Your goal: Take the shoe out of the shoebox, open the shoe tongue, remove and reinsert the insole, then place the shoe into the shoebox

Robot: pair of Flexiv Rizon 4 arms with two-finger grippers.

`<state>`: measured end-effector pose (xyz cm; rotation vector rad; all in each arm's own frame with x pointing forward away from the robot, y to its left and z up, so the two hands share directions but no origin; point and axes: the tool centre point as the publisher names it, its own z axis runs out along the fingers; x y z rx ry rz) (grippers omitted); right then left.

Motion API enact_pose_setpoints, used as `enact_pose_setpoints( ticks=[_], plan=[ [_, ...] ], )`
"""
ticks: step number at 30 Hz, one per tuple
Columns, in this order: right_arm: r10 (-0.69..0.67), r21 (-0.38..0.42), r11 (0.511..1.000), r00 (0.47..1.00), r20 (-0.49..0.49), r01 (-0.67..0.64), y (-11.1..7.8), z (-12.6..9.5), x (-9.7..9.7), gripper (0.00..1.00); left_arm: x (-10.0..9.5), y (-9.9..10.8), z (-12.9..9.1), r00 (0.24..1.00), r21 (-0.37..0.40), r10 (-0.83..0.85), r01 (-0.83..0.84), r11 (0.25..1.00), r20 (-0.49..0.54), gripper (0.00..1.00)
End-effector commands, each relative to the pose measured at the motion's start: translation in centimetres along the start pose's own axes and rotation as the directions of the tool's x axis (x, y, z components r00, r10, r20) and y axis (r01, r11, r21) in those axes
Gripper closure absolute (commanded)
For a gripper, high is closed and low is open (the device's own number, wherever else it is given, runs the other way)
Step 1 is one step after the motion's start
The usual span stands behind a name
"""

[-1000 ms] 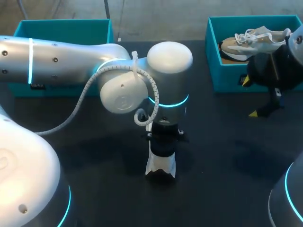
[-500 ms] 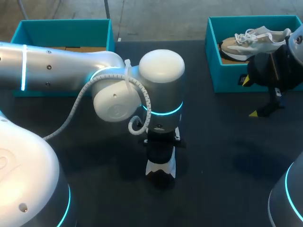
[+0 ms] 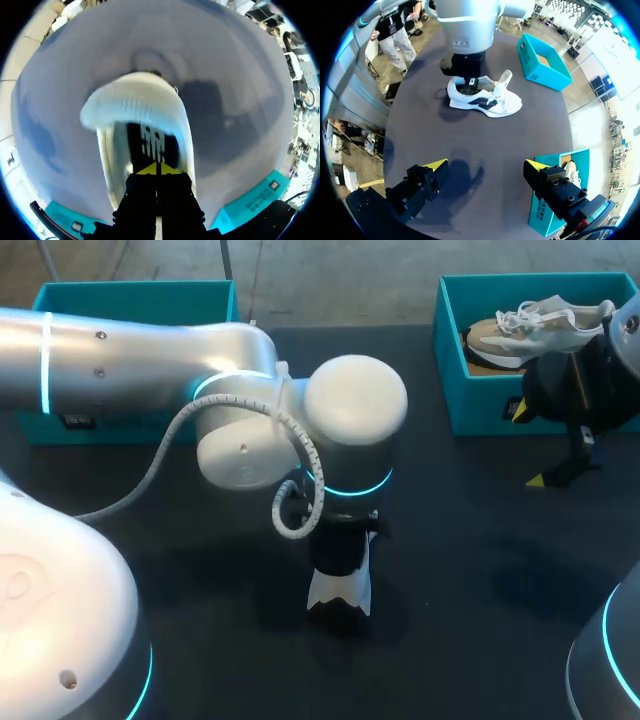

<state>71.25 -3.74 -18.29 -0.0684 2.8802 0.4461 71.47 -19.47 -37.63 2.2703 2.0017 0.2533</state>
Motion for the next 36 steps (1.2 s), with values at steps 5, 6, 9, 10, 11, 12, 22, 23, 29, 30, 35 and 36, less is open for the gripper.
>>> enact_pose_setpoints(
  ticks=[5,6,9,10,11,12,22,23,29,30,35,36],
  plan=[
    [0.001,0.003,1.0,1.0,-0.001,-0.001,0.1,0.2,-0.1,0.0,1.3,1.8,-1.4,0.999,-0.148,-0.046,0.049,0.988,0.02,1.0],
    [0.001,0.003,1.0,1.0,-0.001,-0.001,0.1,0.2,-0.1,0.0,1.2,2.0,-1.4,0.999,-0.157,-0.044,0.047,0.986,0.018,1.0],
    [0.001,0.003,1.0,1.0,-0.001,-0.001,0.1,0.2,-0.1,0.0,0.9,2.5,-1.4,0.999,-0.181,-0.038,0.041,0.983,0.023,1.0],
    [0.001,0.003,1.0,1.0,-0.001,-0.001,0.1,0.2,-0.1,0.0,0.8,2.6,-1.4,0.999,-0.182,-0.035,0.039,0.982,0.026,1.0],
    [0.001,0.003,1.0,1.0,-0.001,-0.001,0.1,0.2,-0.1,0.0,0.7,2.6,-1.4,0.999,-0.185,-0.032,0.037,0.982,0.026,1.0],
    [0.001,0.003,1.0,1.0,-0.001,-0.001,0.1,0.2,-0.1,0.0,0.6,2.6,-1.4,0.999,-0.19,-0.029,0.034,0.981,0.03,1.0],
    [0.001,0.003,1.0,1.0,-0.001,-0.001,0.1,0.2,-0.1,0.0,-0.3,3.4,-1.5,0.993,-0.186,-0.097,0.108,0.977,0.067,0.0],
    [0.001,0.003,1.0,1.0,-0.001,-0.001,0.1,0.2,-0.1,0.0,-0.4,3.4,-1.5,0.993,-0.186,-0.097,0.108,0.977,0.067,0.0],
    [0.001,0.003,1.0,1.0,-0.001,-0.001,0.1,0.2,-0.1,0.0,-0.5,3.3,-2.2,0.993,-0.182,-0.095,0.107,0.977,0.074,0.0],
    [0.001,0.003,1.0,1.0,-0.001,-0.001,0.1,0.2,-0.1,0.0,-0.4,3.3,-2.2,0.992,-0.181,-0.097,0.109,0.977,0.076,0.0],
    [0.001,0.003,1.0,1.0,-0.001,-0.001,0.1,0.2,-0.1,0.0,0.0,3.4,-2.0,0.989,-0.157,-0.12,0.132,0.979,0.087,0.0],
    [0.001,0.003,1.0,1.0,-0.001,-0.001,0.1,0.2,-0.1,0.0,0.1,3.4,-1.9,0.989,-0.156,-0.119,0.132,0.979,0.085,0.0]
  ],
)
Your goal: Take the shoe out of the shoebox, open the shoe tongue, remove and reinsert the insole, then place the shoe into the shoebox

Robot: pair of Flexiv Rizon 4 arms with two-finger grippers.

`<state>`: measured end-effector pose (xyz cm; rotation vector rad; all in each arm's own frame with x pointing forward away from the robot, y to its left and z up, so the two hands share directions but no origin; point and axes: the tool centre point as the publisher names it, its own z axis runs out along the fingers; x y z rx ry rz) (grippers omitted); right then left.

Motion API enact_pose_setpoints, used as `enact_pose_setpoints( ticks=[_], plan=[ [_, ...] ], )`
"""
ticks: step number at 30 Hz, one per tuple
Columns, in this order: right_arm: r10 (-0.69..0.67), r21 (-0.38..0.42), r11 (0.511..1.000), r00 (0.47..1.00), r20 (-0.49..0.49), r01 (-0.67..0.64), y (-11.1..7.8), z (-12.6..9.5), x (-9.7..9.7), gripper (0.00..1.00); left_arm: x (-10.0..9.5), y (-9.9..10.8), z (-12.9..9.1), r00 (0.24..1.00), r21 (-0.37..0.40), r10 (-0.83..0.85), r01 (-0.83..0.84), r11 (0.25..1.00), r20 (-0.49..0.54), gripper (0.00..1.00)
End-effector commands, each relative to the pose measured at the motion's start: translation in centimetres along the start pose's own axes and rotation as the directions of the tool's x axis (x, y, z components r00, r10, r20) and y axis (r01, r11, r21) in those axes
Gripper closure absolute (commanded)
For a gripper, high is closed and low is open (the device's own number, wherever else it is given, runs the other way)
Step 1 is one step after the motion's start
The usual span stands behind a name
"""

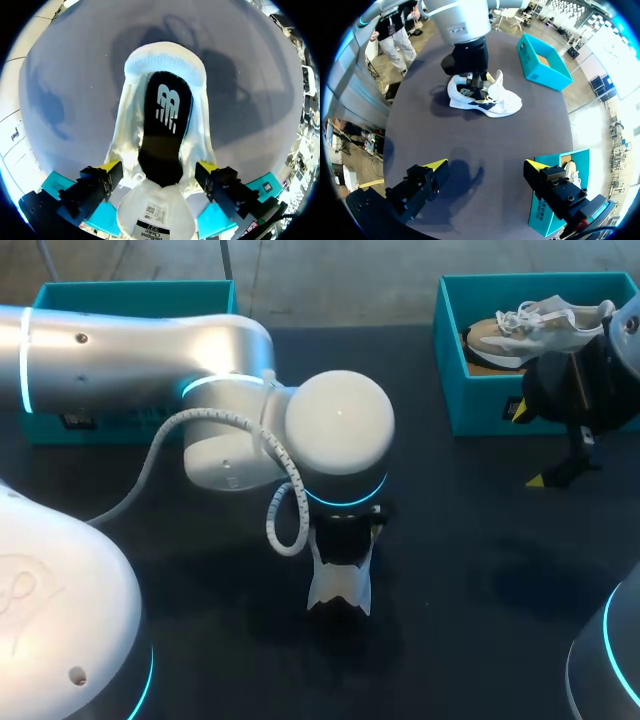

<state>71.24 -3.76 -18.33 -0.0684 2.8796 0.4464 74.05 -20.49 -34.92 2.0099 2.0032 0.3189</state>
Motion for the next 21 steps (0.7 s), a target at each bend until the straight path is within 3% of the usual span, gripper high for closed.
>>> enact_pose_setpoints(
  ticks=[1,9,21],
  plan=[
    [0.001,0.003,1.0,1.0,-0.002,-0.001,0.1,0.1,-0.1,0.0,0.6,0.3,0.3,1.0,0.009,0.005,-0.005,1.0,0.008,0.0],
    [0.001,0.003,1.0,1.0,-0.002,-0.001,0.1,0.1,-0.1,0.0,1.1,1.7,0.7,1.0,0.051,-0.018,0.017,0.999,0.024,0.0],
    [0.001,0.003,1.0,1.0,-0.002,-0.001,0.1,0.1,-0.1,0.0,0.4,4.9,-0.9,0.998,0.029,-0.006,0.004,1.0,0.059,0.0]
  ],
)
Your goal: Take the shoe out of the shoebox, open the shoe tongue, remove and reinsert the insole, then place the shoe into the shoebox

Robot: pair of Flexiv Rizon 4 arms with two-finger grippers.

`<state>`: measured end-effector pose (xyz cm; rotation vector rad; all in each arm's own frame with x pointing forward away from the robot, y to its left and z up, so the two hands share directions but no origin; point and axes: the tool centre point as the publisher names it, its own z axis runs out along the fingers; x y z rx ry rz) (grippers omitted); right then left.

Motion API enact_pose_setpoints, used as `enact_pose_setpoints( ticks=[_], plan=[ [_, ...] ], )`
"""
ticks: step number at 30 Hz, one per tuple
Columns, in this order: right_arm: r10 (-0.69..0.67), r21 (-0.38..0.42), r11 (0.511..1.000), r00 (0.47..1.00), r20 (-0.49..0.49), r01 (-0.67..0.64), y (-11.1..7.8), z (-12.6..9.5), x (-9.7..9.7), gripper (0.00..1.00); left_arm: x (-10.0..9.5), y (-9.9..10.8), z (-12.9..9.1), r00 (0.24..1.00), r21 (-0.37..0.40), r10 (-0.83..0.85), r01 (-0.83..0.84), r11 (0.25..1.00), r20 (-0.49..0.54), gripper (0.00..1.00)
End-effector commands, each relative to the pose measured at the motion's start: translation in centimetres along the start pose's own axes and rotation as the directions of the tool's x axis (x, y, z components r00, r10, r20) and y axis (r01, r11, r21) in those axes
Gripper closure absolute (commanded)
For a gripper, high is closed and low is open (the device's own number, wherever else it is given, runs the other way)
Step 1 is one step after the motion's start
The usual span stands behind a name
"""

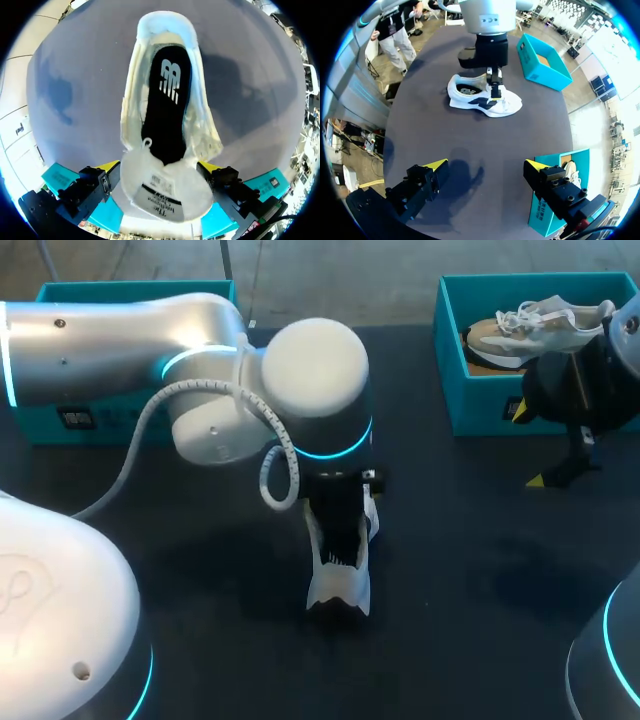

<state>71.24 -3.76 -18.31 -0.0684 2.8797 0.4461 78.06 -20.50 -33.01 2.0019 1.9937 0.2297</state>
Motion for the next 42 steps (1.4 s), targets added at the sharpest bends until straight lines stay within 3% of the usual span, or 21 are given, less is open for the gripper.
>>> enact_pose_setpoints(
  ticks=[1,10,15,17,18,19,22,24,27,33,42],
  plan=[
    [0.001,0.003,1.0,1.0,-0.002,-0.001,0.1,0.1,-0.1,0.0,0.5,0.5,-0.7,1.0,-0.002,0.01,-0.01,1.0,0.003,0.0],
    [0.001,0.003,1.0,1.0,-0.002,-0.001,0.1,0.1,-0.1,0.0,1.8,1.8,-2.2,0.999,-0.029,0.033,-0.033,0.999,-0.007,0.0],
    [0.001,0.003,1.0,1.0,-0.002,-0.001,0.1,0.1,-0.1,0.0,1.9,3.3,-1.6,0.999,-0.036,0.044,-0.044,0.998,-0.019,0.0],
    [0.001,0.003,1.0,1.0,-0.002,-0.001,0.1,0.1,-0.1,0.0,1.5,3.8,-1.1,0.999,-0.042,0.048,-0.048,0.998,-0.021,0.23],
    [0.001,0.003,1.0,1.0,-0.002,-0.001,0.1,0.1,-0.1,0.0,1.3,4.1,-0.9,0.999,-0.036,0.046,-0.046,0.998,-0.019,0.42],
    [0.001,0.003,1.0,1.0,-0.002,-0.001,0.1,0.1,-0.1,0.0,1.1,4.3,-0.8,0.999,-0.033,0.044,-0.045,0.998,-0.015,0.53],
    [0.001,0.003,1.0,1.0,-0.002,-0.001,0.1,0.1,-0.1,0.0,0.5,4.6,-0.8,0.998,-0.032,0.058,-0.058,0.998,-0.005,0.74],
    [0.001,0.003,1.0,1.0,-0.002,-0.001,0.1,0.1,-0.1,0.0,0.3,4.5,-0.8,0.998,-0.027,0.065,-0.065,0.998,-0.003,0.82],
    [0.001,0.003,1.0,1.0,-0.002,-0.001,0.1,0.1,-0.1,0.0,0.3,4.0,-0.9,0.998,-0.007,0.065,-0.065,0.998,0.009,0.79],
    [0.001,0.003,1.0,1.0,-0.002,-0.001,0.1,0.1,-0.1,0.0,0.4,2.8,-1.3,0.996,0.009,0.085,-0.085,0.996,0.015,0.85],
    [0.001,0.003,1.0,1.0,-0.002,-0.001,0.1,0.1,-0.1,0.0,1.0,0.5,-1.9,0.995,0.047,0.092,-0.093,0.995,0.029,0.79]
  ],
)
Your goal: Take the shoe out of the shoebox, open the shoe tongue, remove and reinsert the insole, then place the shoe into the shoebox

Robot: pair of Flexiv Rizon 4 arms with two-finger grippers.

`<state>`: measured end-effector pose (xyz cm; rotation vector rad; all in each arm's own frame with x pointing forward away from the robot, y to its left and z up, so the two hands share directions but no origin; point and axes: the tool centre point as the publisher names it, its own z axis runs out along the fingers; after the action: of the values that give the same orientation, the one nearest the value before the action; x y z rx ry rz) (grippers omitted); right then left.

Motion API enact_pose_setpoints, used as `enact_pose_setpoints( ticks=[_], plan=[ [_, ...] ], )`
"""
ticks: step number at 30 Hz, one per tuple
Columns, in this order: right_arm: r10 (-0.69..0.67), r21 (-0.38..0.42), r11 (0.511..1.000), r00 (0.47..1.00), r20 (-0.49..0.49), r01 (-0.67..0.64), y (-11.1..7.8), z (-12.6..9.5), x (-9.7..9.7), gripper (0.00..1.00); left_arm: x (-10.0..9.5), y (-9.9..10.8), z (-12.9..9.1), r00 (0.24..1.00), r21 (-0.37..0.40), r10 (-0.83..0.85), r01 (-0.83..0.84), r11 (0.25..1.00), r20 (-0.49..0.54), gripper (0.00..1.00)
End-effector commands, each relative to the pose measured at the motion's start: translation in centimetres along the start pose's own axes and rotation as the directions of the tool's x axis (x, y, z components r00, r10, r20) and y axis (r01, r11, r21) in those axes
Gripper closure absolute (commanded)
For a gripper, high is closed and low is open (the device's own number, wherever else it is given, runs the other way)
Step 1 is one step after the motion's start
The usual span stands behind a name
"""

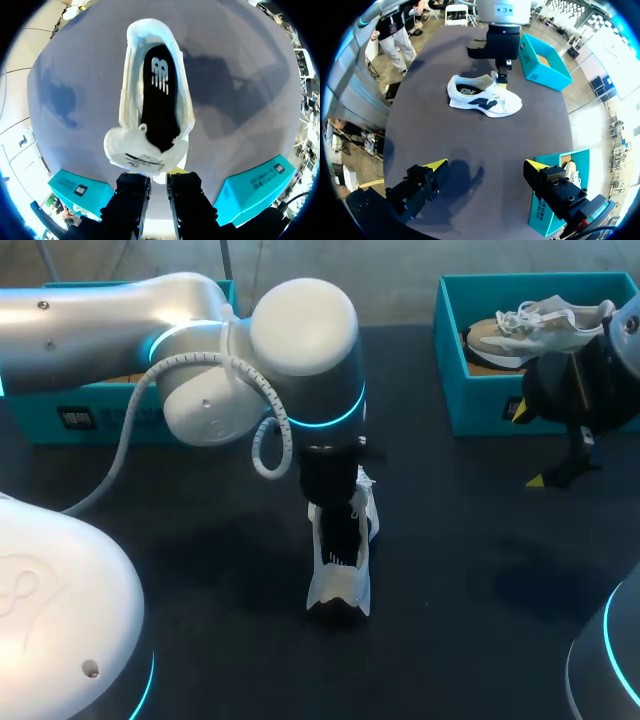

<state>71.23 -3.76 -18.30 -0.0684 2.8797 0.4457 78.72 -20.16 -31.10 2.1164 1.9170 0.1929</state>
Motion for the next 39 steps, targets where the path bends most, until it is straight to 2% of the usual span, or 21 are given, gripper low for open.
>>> enact_pose_setpoints(
  ticks=[1,10,16,20,28,37,39],
  plan=[
    [0.001,0.003,1.0,1.0,-0.002,-0.001,0.1,0.2,-0.1,0.0,0.8,-1.1,-0.3,1.0,0.015,0.0,0.0,1.0,0.016,0.77],
    [0.001,0.003,1.0,1.0,-0.002,-0.001,0.1,0.2,-0.1,0.0,0.8,-3.5,-1.0,1.0,0.046,0.018,-0.019,0.999,0.023,0.73],
    [0.001,0.003,1.0,1.0,-0.002,-0.001,0.1,0.2,-0.1,0.0,0.6,-2.3,-1.9,0.999,0.022,0.015,-0.016,1.0,0.028,0.72],
    [0.001,0.003,1.0,1.0,-0.002,-0.001,0.1,0.2,-0.1,0.0,-0.2,-1.7,-1.5,0.999,0.017,0.009,-0.01,1.0,0.037,0.72],
    [0.001,0.003,1.0,1.0,-0.002,-0.001,0.1,0.2,-0.1,0.0,-1.7,-2.2,-0.8,0.998,0.032,0.035,-0.037,0.999,0.05,0.7],
    [0.001,0.003,1.0,1.0,-0.002,-0.001,0.1,0.2,-0.1,0.0,-0.5,-3.9,-1.1,0.997,0.062,0.07,-0.071,0.996,0.024,0.68],
    [0.001,0.003,1.0,1.0,-0.002,-0.001,0.1,0.2,-0.1,0.0,-0.3,-4.4,-1.2,0.997,0.089,0.072,-0.074,0.993,0.03,0.68]
  ],
)
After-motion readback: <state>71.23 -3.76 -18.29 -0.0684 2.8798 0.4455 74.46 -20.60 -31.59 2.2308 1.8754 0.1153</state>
